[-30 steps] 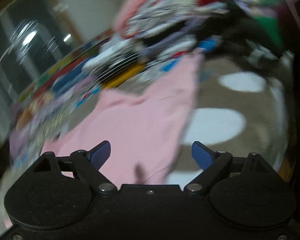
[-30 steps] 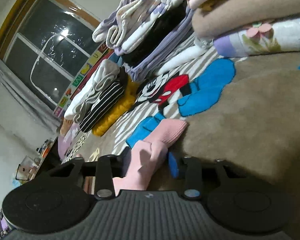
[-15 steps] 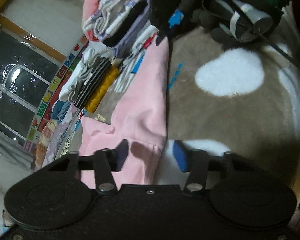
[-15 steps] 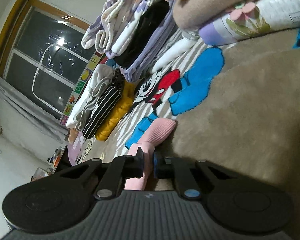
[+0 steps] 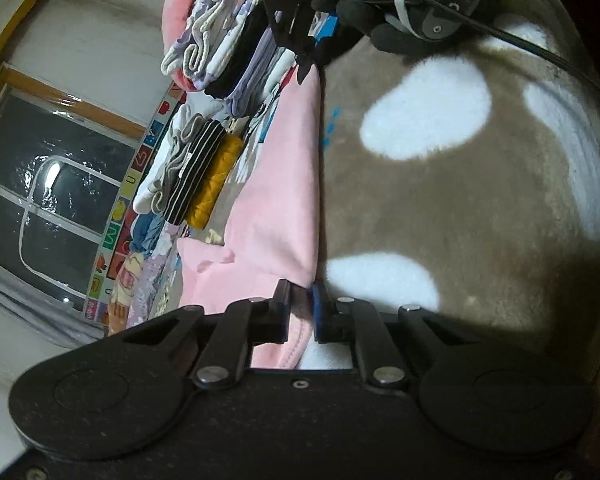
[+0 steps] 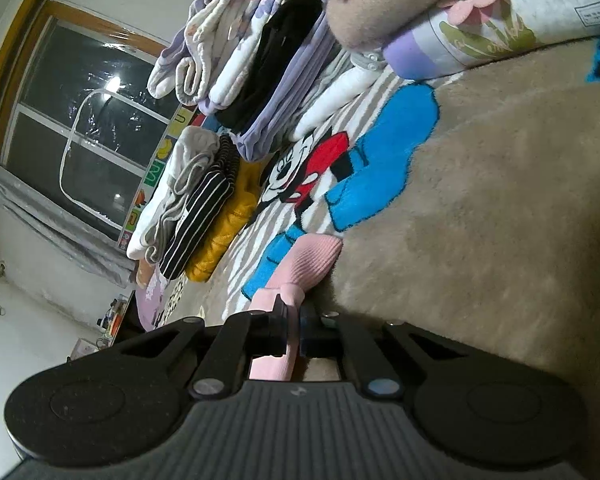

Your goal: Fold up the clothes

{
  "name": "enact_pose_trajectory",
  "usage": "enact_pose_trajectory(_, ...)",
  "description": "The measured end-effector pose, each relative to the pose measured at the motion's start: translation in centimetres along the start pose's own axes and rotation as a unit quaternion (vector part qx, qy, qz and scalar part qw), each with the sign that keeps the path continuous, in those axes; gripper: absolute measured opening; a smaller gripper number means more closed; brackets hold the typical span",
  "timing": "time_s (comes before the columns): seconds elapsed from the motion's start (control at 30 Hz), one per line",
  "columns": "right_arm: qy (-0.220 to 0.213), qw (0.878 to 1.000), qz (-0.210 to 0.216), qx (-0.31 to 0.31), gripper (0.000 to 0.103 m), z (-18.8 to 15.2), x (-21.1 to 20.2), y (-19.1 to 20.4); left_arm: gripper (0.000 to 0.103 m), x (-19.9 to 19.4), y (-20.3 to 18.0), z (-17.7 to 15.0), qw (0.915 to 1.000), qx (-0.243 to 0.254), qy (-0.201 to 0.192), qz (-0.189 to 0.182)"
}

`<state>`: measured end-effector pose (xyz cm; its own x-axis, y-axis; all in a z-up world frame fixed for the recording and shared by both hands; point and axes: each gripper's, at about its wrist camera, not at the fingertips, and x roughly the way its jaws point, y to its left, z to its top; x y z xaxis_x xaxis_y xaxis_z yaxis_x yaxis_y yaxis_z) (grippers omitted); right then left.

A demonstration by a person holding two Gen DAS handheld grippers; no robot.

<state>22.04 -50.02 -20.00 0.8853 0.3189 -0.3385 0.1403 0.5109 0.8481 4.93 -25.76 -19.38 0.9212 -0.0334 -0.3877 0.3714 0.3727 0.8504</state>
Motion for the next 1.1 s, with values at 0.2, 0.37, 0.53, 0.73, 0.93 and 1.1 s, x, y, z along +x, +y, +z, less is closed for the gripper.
enact_pose_trajectory(0.2,0.0,1.0,0.011,0.004,0.004,0.0,-0.1,-0.2,0.054,-0.4,0.1,1.1,0.9992,0.021,-0.025,0.024)
enact_pose_trajectory(0.37,-0.004,1.0,0.016,0.008,0.005,0.0,-0.2,-0.2,0.031,1.3,-0.1,2.0,0.9997,0.02,-0.005,-0.011)
enact_pose_trajectory(0.53,-0.009,1.0,0.022,0.012,0.006,0.0,-0.3,-0.3,0.0,1.7,-0.5,2.5,0.9998,-0.009,0.0,-0.018)
enact_pose_trajectory(0.73,-0.025,0.999,0.036,0.02,0.006,0.1,-0.8,-0.4,0.0,1.5,-0.8,2.0,0.9996,-0.024,-0.015,-0.009)
enact_pose_trajectory(0.93,-0.027,0.999,0.029,0.017,0.006,0.2,-0.9,-0.3,0.0,1.8,-0.4,1.7,0.999,-0.034,-0.017,-0.025)
enact_pose_trajectory(1.1,-0.021,0.999,0.026,0.017,0.007,0.2,-0.7,-0.4,0.017,-0.6,3.1,1.1,0.9899,-0.119,-0.028,-0.071)
